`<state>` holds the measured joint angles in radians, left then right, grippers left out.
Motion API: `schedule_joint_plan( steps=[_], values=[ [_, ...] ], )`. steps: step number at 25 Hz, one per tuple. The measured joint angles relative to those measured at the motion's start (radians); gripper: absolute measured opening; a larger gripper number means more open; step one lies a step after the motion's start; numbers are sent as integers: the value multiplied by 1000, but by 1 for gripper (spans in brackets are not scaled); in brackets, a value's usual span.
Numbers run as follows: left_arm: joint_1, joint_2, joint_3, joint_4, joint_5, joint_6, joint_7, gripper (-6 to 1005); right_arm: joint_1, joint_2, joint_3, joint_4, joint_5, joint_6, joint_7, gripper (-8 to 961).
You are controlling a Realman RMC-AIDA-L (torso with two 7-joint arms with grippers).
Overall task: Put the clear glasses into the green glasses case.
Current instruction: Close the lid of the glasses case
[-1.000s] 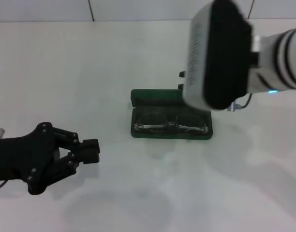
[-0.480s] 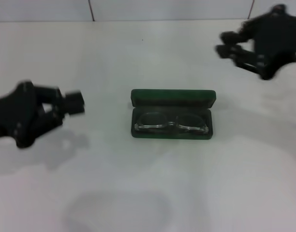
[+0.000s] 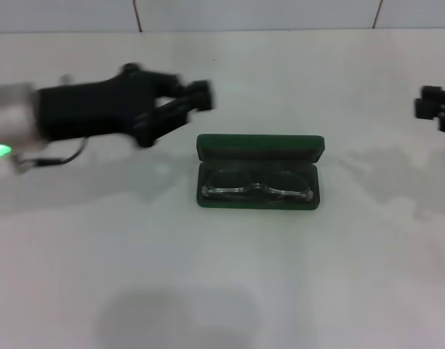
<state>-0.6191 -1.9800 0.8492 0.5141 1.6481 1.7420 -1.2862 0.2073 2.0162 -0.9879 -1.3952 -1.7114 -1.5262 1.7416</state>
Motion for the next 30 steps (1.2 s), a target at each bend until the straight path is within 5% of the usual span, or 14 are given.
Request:
schedule_joint_plan(
  steps=[9,16,30],
  values=[
    [-117,-105,20,-17,111,-283,-27,166,-21,1,157,218,10,-41,-149,177],
    [-213,-112,99,-153,117,-498,-40,225,-21,1,221,320,13,-57,-204,178],
    [-195,-111,119,-163,120,-559,-50,144,-11,1,226,377,16,-60,-230,180]
  ],
)
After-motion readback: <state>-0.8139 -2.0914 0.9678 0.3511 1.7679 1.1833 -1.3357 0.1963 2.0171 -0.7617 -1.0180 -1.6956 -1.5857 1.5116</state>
